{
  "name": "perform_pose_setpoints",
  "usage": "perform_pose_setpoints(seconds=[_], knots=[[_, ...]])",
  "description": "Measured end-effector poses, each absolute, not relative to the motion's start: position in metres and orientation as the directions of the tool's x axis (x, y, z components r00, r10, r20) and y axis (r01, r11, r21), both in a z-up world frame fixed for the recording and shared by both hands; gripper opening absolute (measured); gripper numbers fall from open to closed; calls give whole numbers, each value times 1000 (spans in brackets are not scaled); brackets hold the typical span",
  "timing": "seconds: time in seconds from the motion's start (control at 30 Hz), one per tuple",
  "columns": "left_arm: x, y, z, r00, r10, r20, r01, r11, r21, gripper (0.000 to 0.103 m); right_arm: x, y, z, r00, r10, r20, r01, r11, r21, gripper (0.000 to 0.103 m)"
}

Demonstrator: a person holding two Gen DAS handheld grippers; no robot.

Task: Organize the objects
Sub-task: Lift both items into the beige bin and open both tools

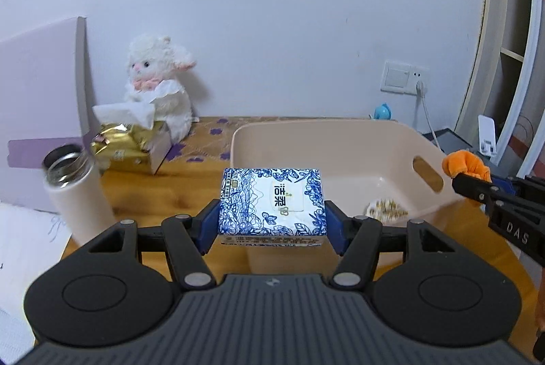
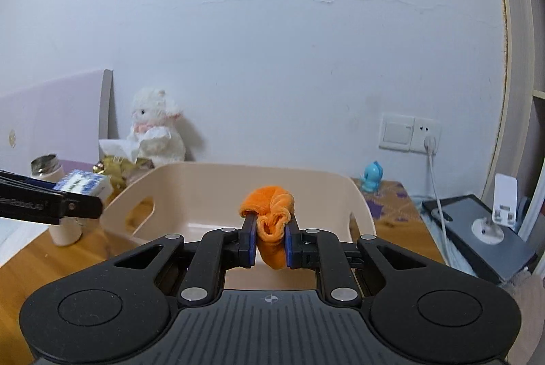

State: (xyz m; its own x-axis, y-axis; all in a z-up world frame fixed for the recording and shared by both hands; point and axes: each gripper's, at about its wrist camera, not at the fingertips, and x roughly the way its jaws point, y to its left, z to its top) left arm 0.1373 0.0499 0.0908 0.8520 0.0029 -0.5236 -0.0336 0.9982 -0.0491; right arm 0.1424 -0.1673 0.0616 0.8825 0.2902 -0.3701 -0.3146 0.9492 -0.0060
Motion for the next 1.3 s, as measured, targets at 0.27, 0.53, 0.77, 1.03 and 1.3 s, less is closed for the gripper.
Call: perform_pose_setpoints(seconds=[0.27, 0.53, 0.77, 1.03, 1.3], knots=[[202, 31, 74, 818, -6, -575, -7, 1000, -21, 65, 180, -158, 55, 883, 266, -387, -288, 958, -1, 15], [244, 21, 38, 752, -1, -659, 18, 1000, 18, 65, 215, -151, 25, 838, 240, -490, -276, 961, -2, 15], [246, 18, 34, 750, 5, -661, 38, 998, 51, 66, 230, -148, 10, 810, 217, -545, -255, 967, 6, 40], [220, 29, 59, 789, 10, -615, 12, 999, 31, 91, 203, -150, 30, 847, 231, -478, -261, 965, 5, 79], [174, 41, 82, 813, 28, -582, 2, 999, 51, 98, 165, -154, 42, 861, 249, -445, -277, 961, 0, 94]])
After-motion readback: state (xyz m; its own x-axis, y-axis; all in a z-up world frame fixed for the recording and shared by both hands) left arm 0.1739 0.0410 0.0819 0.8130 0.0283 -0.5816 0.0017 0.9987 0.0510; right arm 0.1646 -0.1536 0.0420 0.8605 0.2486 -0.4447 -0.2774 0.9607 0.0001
